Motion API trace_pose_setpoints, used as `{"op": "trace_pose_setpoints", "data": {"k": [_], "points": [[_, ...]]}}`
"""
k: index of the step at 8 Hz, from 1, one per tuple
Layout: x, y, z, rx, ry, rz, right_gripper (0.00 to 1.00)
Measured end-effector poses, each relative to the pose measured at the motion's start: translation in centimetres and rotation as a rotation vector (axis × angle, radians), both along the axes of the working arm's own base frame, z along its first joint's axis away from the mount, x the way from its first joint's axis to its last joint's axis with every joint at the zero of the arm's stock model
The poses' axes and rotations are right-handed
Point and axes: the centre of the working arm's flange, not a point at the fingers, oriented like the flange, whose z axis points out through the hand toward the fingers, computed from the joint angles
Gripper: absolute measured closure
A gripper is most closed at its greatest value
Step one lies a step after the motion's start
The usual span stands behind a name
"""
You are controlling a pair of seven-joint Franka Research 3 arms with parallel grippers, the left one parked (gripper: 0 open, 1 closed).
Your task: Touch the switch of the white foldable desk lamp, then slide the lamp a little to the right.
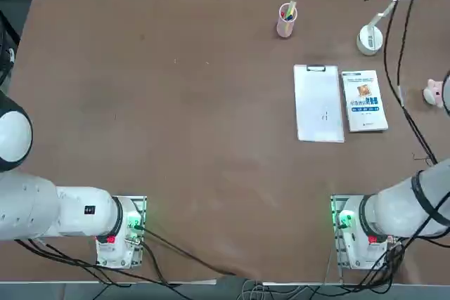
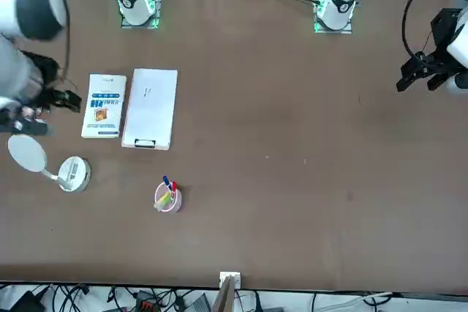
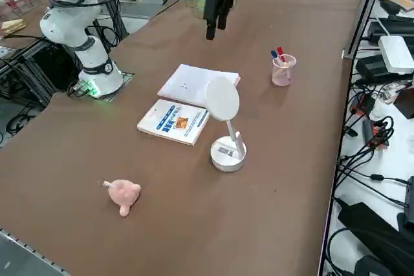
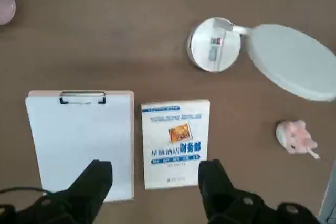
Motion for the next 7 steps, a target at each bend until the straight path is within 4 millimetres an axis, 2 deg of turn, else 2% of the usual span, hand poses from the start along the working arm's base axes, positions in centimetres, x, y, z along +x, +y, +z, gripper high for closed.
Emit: {"op": "trace_pose_setpoints", "data": {"k": [3,6,7], "points": [[1.0,0.0,-9.7,0.010,-0.041,0.022,0.00],[0.8,-0.8,-17.6,-0.041,-0.007,-0.053,0.00],[1.0,-1.2,-19.6,-0.067,0.008,-0.045,0.00]]}}
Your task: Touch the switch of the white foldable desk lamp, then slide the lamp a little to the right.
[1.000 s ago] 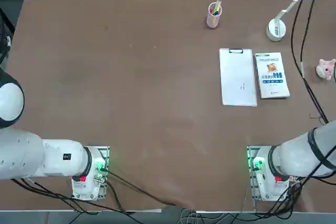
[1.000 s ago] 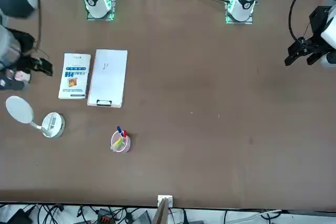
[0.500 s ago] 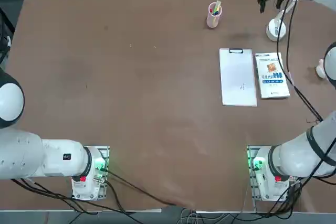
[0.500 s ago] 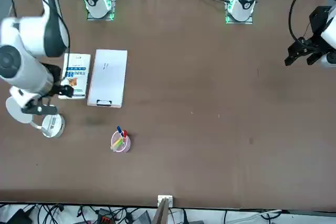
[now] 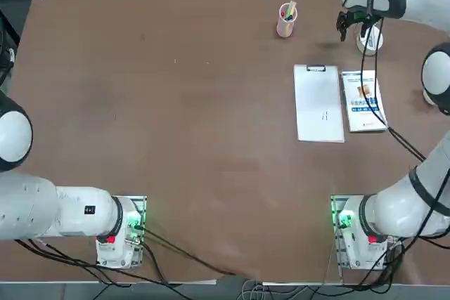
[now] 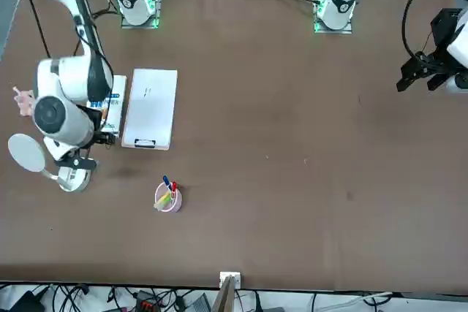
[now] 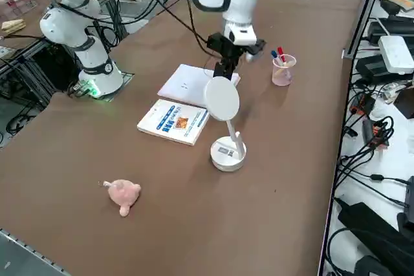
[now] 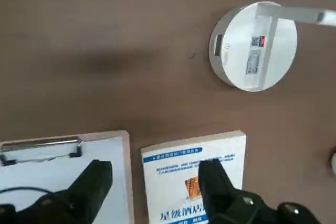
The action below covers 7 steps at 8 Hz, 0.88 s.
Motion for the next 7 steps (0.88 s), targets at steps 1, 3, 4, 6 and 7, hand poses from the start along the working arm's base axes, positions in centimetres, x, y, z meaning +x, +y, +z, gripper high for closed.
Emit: {"op": "trace_pose_setpoints", "data": {"k": [1,3,4,6,7], "points": [[0.1,-0.4,-1.4,-0.033,0.010,0.016,0.00],[0.4,-0.8,-2.9,-0.079,0.010,0.057,0.00],[0.6,-0.8,-3.7,-0.083,-0.004,0.057,0.00],[1.4,-2.1,-6.0,-0.141,-0.054,0.095,0.00],[1.5,-2.9,-6.9,-0.159,-0.058,0.108,0.00]]}}
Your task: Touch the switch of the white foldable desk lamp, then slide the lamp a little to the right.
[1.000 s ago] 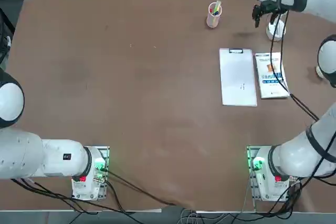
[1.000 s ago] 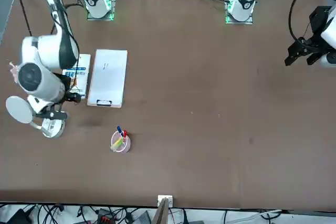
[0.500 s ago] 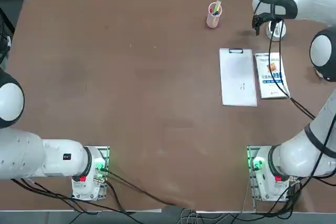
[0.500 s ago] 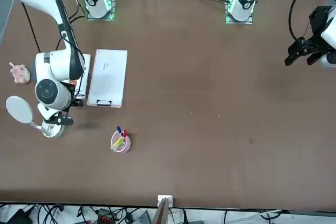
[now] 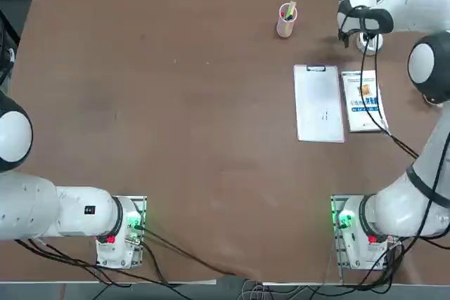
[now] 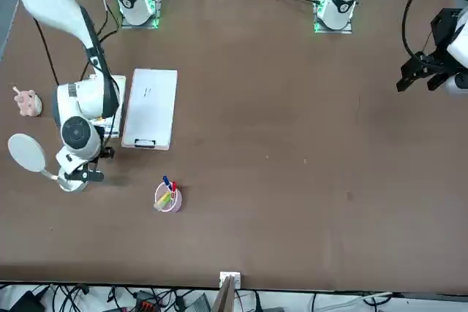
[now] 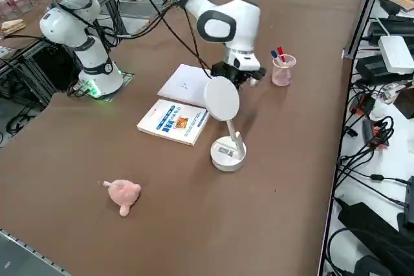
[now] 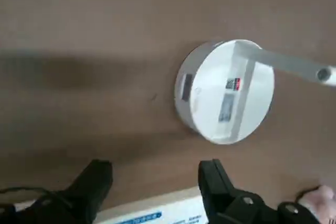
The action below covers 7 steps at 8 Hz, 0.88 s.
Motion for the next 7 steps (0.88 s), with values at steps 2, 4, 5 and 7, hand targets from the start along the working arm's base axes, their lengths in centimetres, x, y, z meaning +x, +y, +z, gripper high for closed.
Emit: {"op": "trace_pose_setpoints", "data": {"k": [2,4,5,7], "points": [[0.3,-1.3,-0.9,-0.015,-0.016,0.013,0.00],[0.4,-2.2,-1.8,-0.034,-0.024,0.038,0.00],[0.4,-2.2,-2.2,-0.039,-0.020,0.045,0.00],[0.7,-2.2,-3.1,-0.056,-0.013,0.066,0.00]]}}
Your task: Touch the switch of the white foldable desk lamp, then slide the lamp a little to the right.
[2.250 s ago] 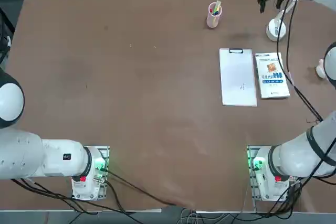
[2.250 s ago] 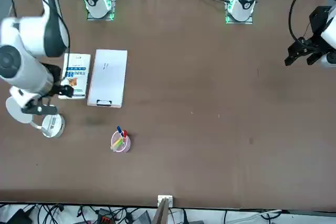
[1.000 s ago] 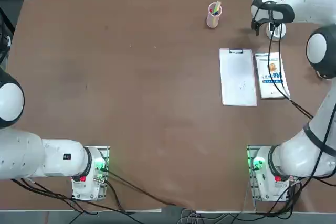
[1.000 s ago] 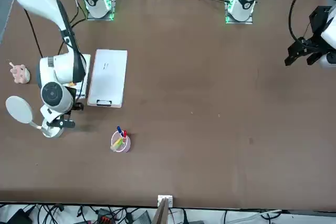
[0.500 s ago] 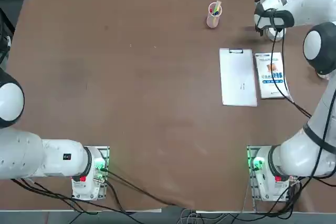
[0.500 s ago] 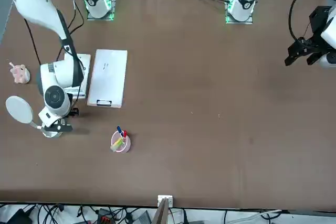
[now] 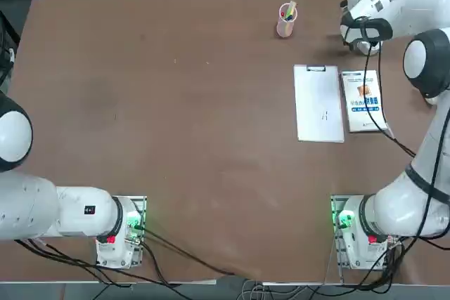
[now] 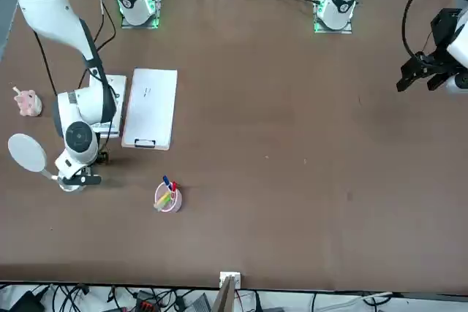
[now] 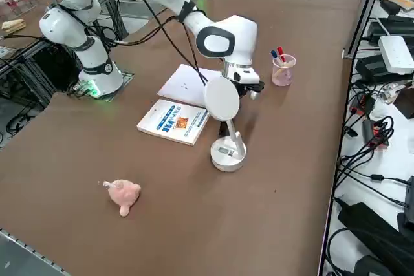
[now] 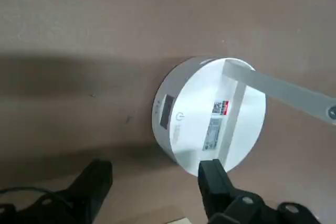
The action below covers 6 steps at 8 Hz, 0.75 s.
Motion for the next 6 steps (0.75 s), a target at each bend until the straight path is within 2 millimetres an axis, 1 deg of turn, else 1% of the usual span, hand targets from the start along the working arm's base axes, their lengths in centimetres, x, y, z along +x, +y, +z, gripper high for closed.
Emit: {"op": "trace_pose_setpoints", "data": {"k": [2,6], "points": [[0.3,0.0,-0.6,-0.002,0.003,0.001,0.00],[1.3,0.1,-1.1,0.003,-0.015,0.009,0.00]]}}
